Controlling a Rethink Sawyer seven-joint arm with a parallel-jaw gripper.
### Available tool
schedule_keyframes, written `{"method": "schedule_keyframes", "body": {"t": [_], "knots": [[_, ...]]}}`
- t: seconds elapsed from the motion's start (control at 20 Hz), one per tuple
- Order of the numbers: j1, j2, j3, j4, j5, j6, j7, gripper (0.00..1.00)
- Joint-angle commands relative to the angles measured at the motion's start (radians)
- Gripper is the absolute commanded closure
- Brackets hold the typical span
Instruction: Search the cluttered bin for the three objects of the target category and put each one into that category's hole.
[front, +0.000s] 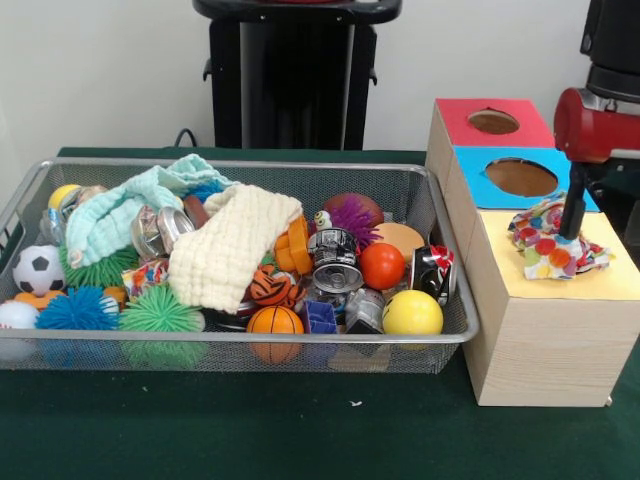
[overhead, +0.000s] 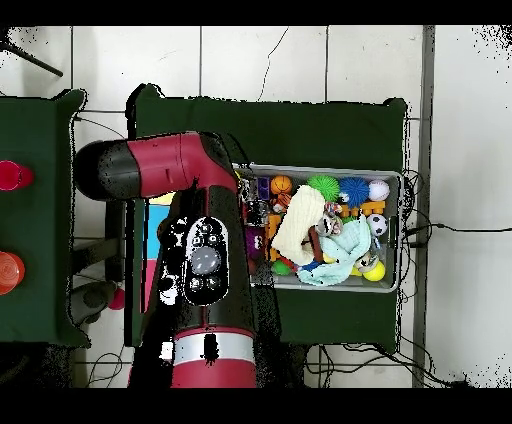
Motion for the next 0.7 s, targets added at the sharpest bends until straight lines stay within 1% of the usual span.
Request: {"method": "schedule_keyframes", "body": {"t": [0.05, 0.25, 0.3, 0.7], "knots": [[-0.044, -0.012, 0.062, 0.024, -0.043, 0.169, -0.088, 0.00], [-0.054, -0.027, 0.066, 0.052, -0.028, 0.141, -0.052, 0.00], [-0.057, -0.030, 0.067, 0.060, -0.023, 0.130, -0.040, 1.00], [-0.065, -0.069, 0.079, 0.076, -0.015, 0.171, -0.047, 1.00]]}}
